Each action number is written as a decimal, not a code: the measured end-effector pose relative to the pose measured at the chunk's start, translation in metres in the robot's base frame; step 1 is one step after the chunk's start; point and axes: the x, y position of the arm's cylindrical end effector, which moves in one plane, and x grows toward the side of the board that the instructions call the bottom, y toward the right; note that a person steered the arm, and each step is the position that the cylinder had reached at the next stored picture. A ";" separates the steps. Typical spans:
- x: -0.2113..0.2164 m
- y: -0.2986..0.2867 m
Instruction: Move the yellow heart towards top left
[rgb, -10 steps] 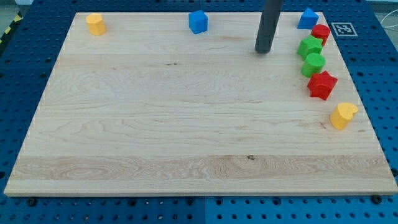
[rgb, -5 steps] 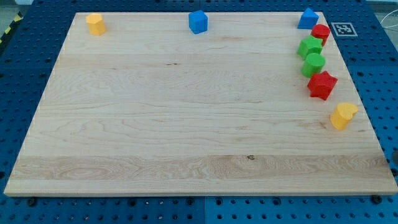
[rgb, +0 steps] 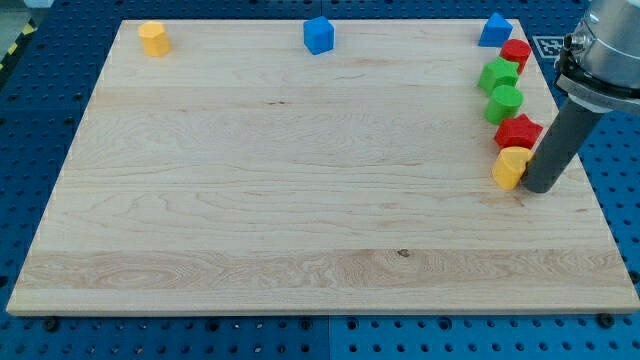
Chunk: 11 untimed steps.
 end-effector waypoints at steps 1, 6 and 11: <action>-0.016 -0.005; -0.047 -0.106; -0.092 -0.201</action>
